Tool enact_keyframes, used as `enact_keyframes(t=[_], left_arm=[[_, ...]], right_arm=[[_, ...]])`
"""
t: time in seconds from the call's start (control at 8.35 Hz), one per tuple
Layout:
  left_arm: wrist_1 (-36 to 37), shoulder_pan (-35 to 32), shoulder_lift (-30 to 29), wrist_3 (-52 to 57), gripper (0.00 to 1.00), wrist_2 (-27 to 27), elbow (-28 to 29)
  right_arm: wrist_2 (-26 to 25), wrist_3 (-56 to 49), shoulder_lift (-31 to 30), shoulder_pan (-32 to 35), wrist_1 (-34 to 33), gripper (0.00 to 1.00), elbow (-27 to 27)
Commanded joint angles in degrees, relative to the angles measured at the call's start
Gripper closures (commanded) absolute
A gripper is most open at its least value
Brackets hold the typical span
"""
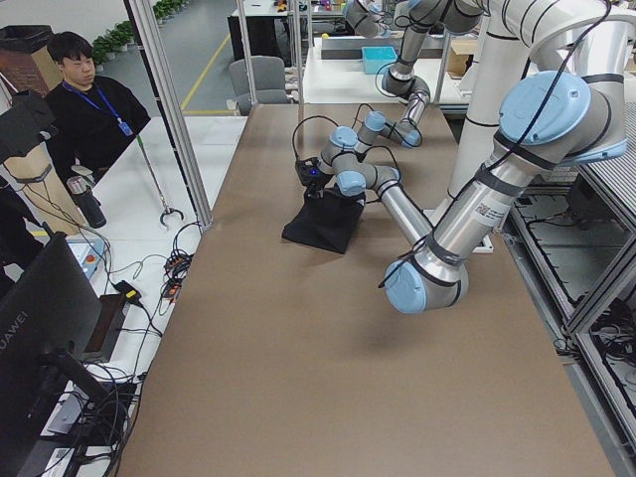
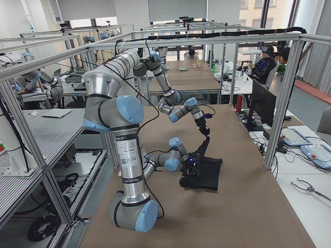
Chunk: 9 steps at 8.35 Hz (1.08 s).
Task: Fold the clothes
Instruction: 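Lift the near edge with both grippers and fold it away from the robot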
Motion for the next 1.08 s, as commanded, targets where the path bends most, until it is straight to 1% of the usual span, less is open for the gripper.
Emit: enact_keyframes(t=[0.0,0.12,0.24,0.36,0.48,0.6,0.84,0.96], left_arm=[[-1.01,-2.08,-9.05,4.13,0.98,0.29,16.5],[-2.93,-2.7,-12.74,4.23,0.53,0.46,23.53],[-6.17,-3.14,-14.78,4.49,0.06,0.55,28.82],[-7.42,-4.54,-15.24,4.06,0.05,-0.23,29.13],[-7.26,-5.59,-16.11,4.05,0.05,-2.07,28.61],[-7.34,-6.3,-16.21,4.05,0.05,-4.52,28.26],[-7.52,-6.48,-15.86,4.05,0.05,-5.25,28.17],[-7.6,-6.48,-15.6,4.05,0.05,-5.16,28.17]], right_arm=[[0.47,-3.45,2.87,2.3,1.73,0.92,-6.55],[1.43,-4.34,3.66,3.53,3.23,0.57,-8.58],[3.7,-5.22,4.8,5.54,3.5,0.09,-9.3],[8.68,-8.1,6.47,8.43,3.33,0.07,-9.22],[14.21,-10.13,6.74,11.85,3.5,0.07,-9.04],[18.01,-12.16,6.83,13.63,3.68,0.07,-8.69],[18.75,-11.3,8.32,13.65,3.59,0.07,-7.81],[18.84,-9.38,8.42,13.12,3.59,0.07,-5.89]])
